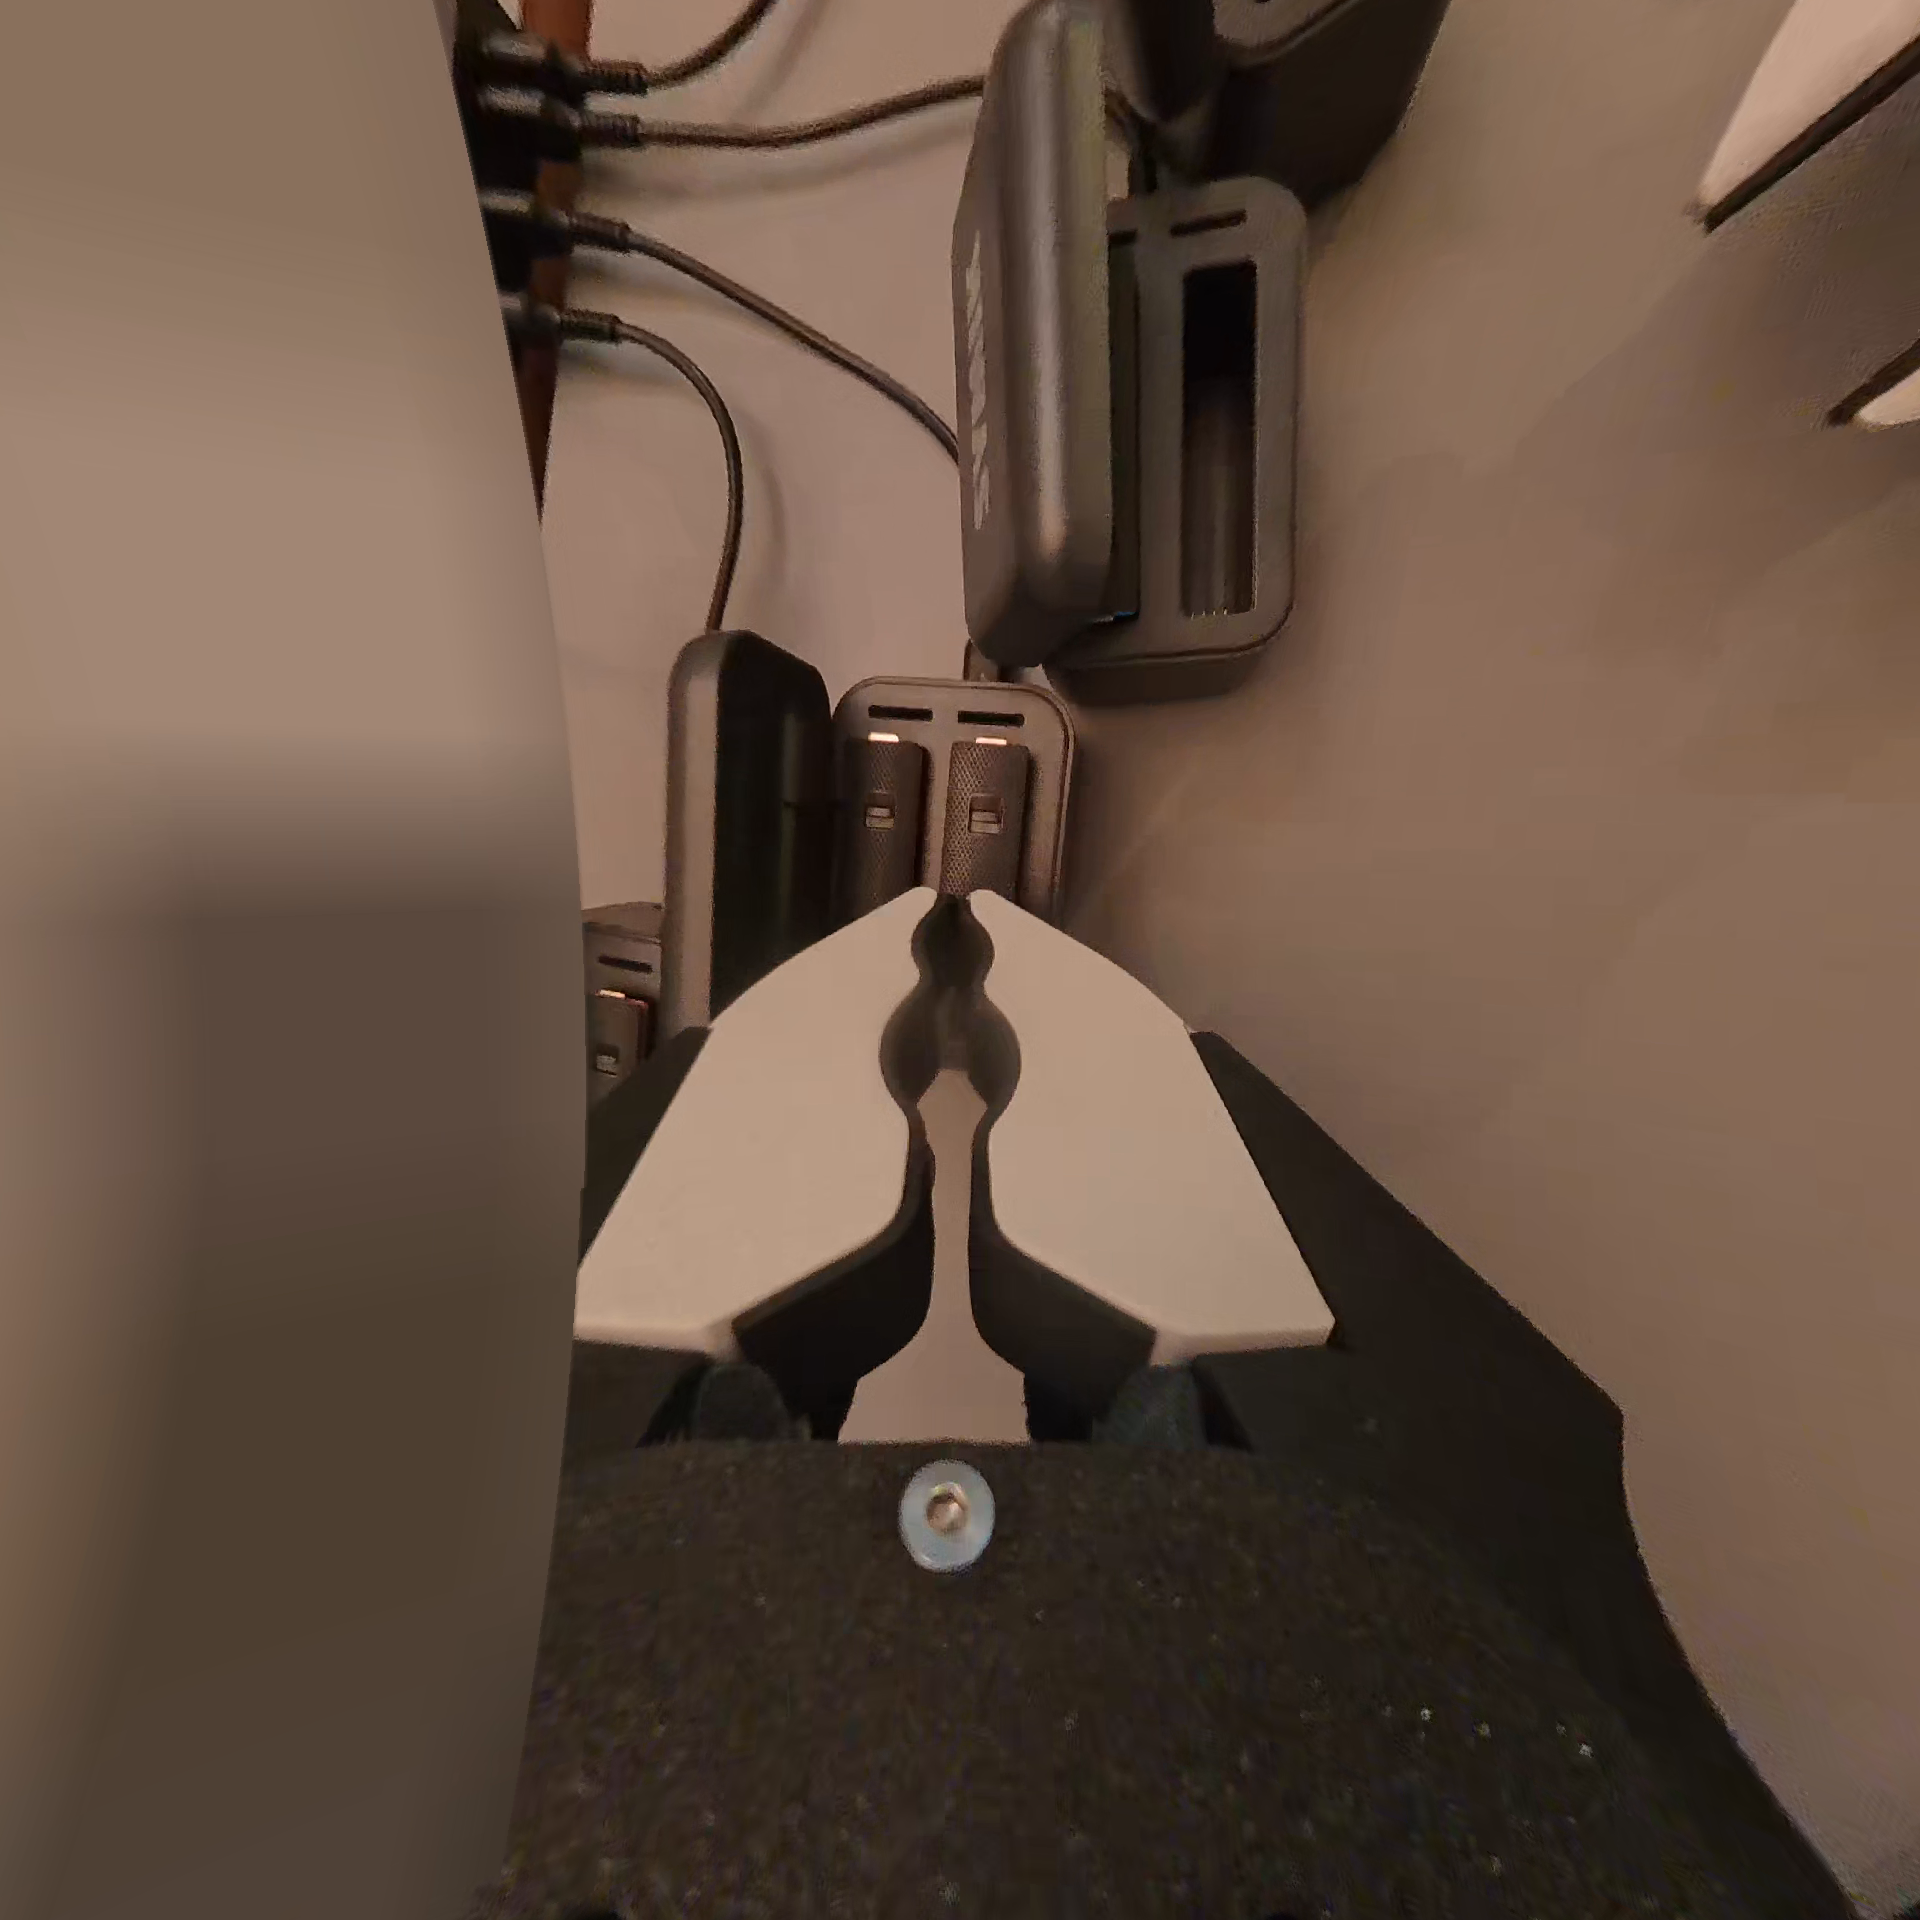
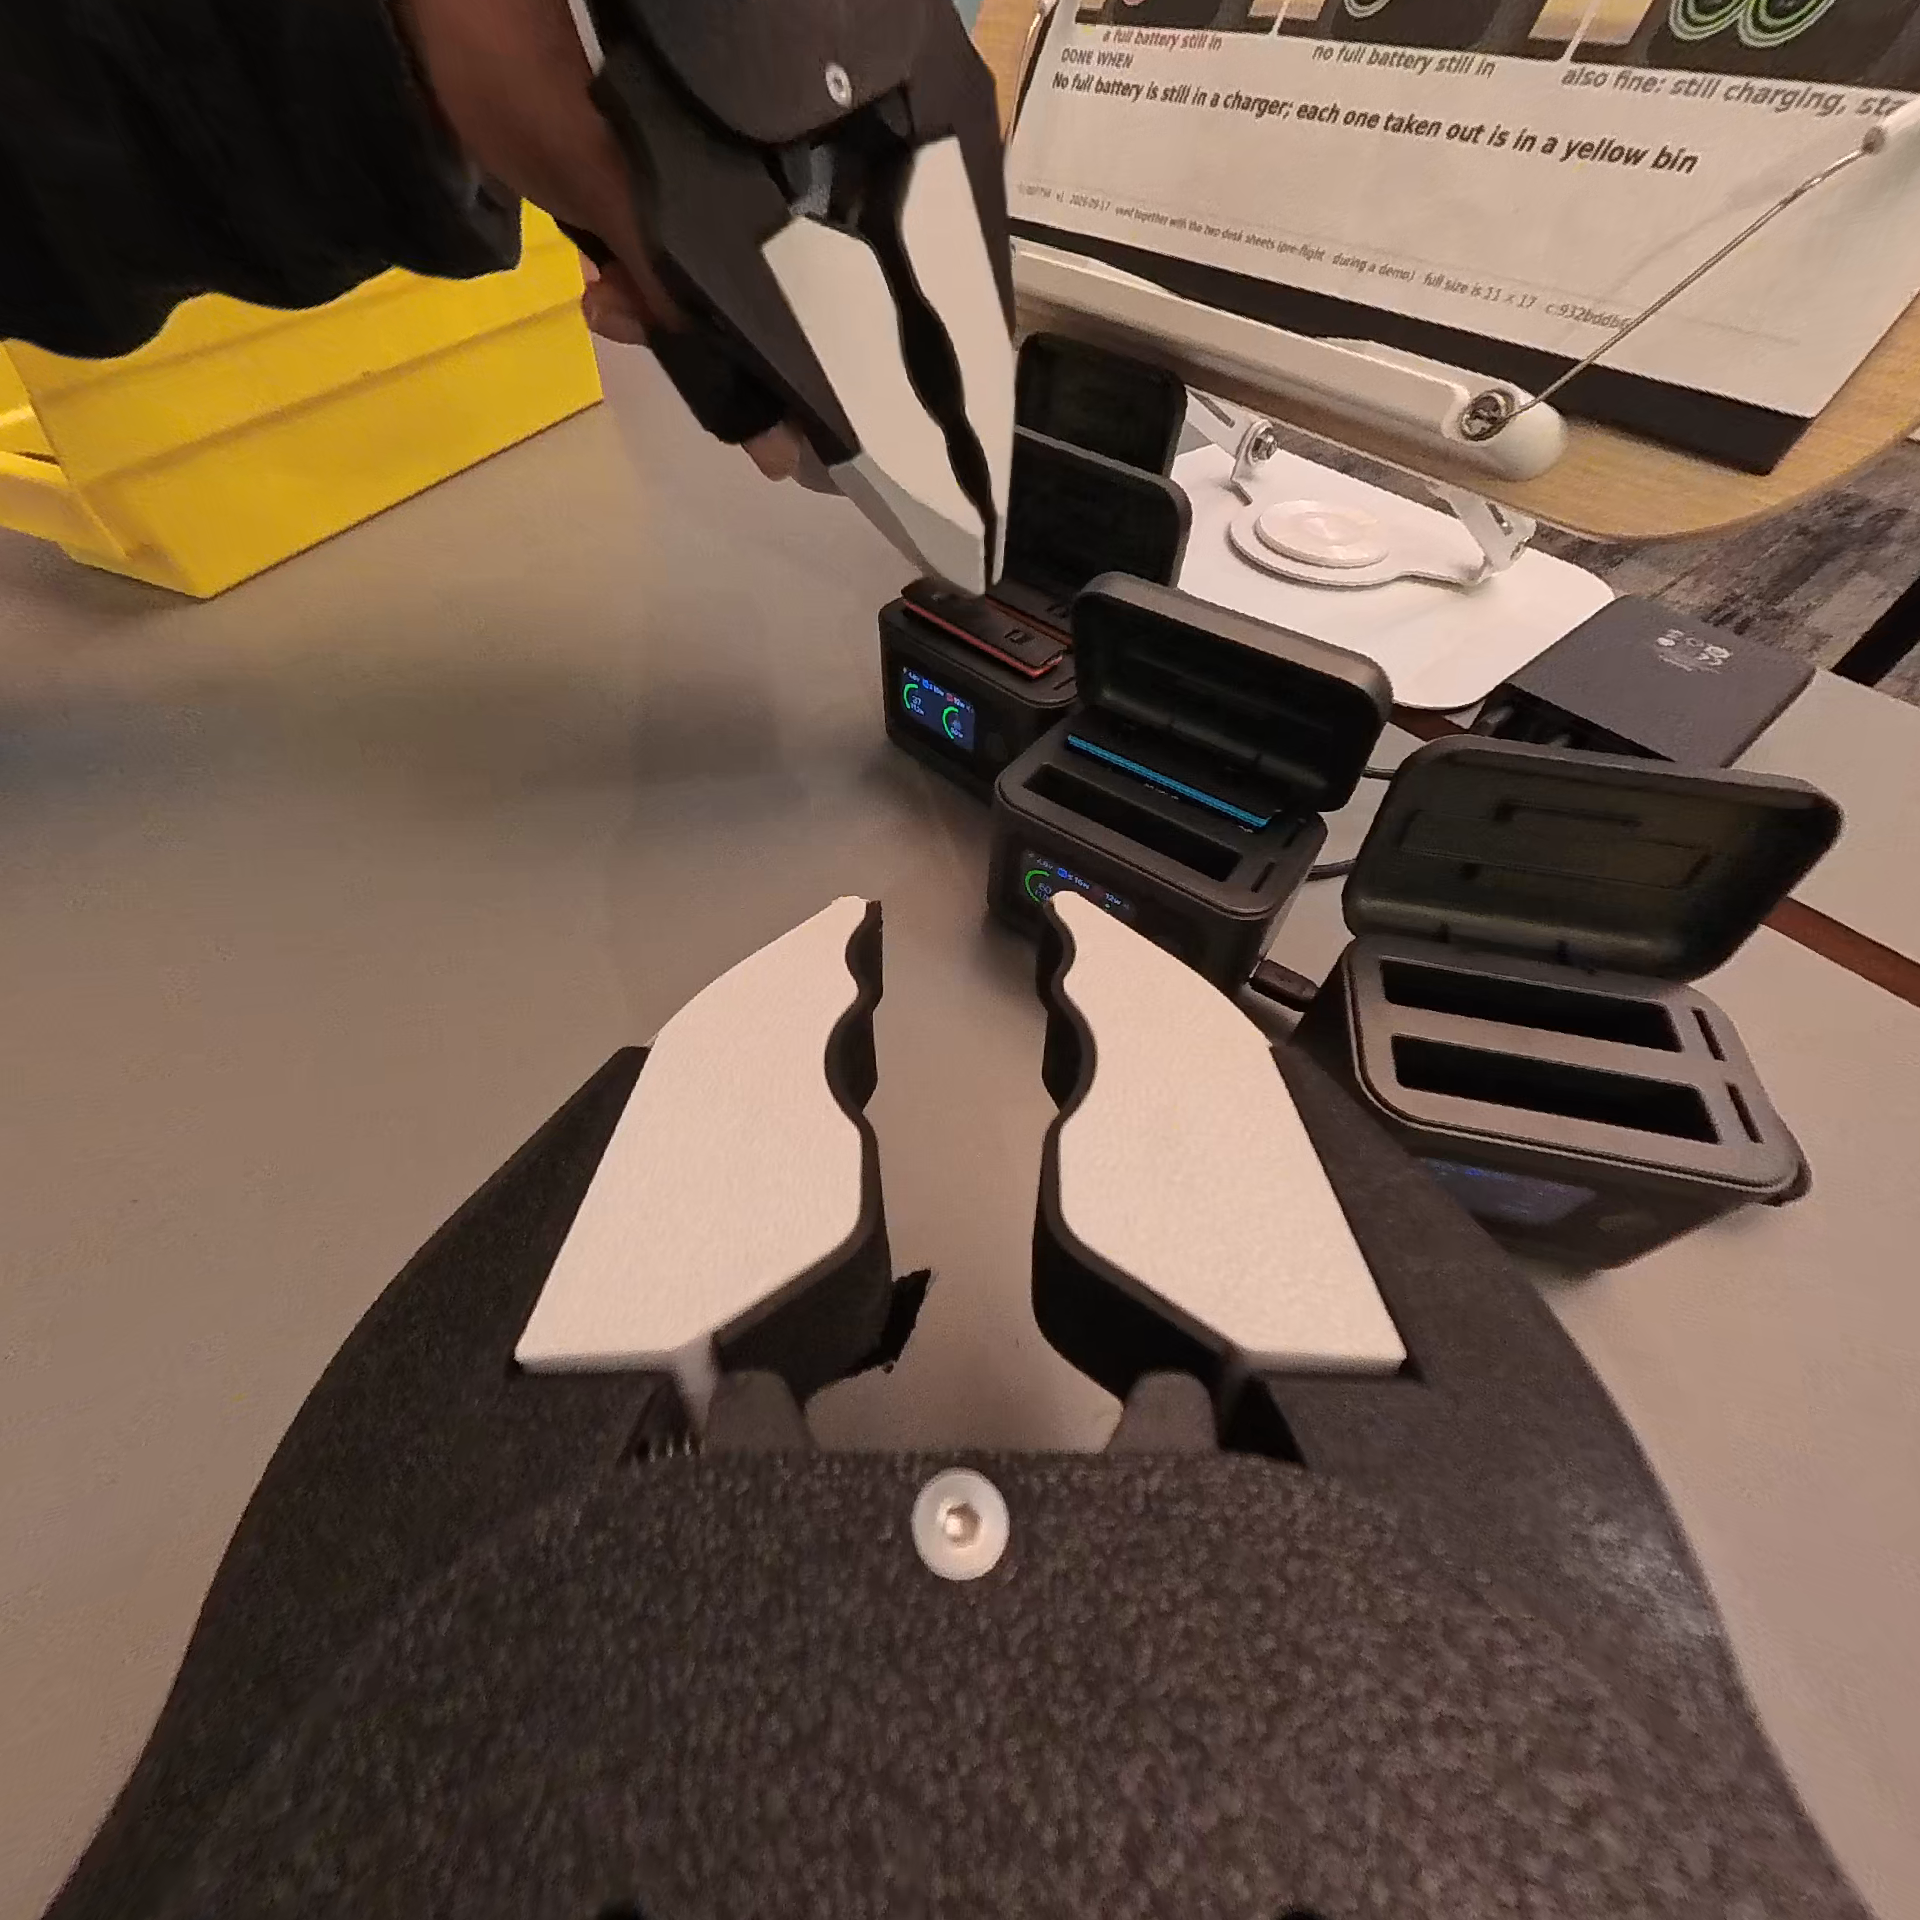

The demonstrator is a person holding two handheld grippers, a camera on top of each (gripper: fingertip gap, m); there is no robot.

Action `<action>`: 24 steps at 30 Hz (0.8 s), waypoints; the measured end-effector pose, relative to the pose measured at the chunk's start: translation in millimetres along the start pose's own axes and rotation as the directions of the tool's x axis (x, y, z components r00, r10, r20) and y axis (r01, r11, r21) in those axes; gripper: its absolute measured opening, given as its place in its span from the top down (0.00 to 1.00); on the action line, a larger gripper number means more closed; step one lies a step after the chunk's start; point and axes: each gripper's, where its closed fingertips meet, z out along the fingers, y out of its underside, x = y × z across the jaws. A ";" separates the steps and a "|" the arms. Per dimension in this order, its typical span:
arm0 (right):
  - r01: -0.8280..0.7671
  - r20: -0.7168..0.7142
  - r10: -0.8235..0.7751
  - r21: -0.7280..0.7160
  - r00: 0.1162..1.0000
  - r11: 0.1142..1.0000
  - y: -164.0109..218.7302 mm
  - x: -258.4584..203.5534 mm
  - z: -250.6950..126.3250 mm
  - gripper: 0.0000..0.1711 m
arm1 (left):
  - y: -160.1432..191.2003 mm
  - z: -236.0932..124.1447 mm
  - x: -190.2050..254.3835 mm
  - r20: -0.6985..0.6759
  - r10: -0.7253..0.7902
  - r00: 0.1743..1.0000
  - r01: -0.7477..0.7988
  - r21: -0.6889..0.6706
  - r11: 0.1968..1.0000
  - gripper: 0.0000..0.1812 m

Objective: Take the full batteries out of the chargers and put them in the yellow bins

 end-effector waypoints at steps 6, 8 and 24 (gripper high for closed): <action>-0.004 -0.001 0.004 0.005 1.000 1.000 -1.3 1.5 -0.9 0.84 | 3.9 4.0 -0.3 -0.038 -0.025 0.999 0.023 -0.051 0.998 1.00; -0.004 0.000 0.004 0.002 1.000 1.000 -0.6 1.1 -0.5 0.84 | 4.2 4.0 0.0 -0.049 -0.039 0.998 0.036 -0.050 0.998 1.00; -0.002 0.004 0.002 -0.004 1.000 1.000 0.6 -1.4 1.8 0.84 | 5.9 3.9 0.8 -0.067 -0.022 0.998 0.013 -0.124 0.992 0.99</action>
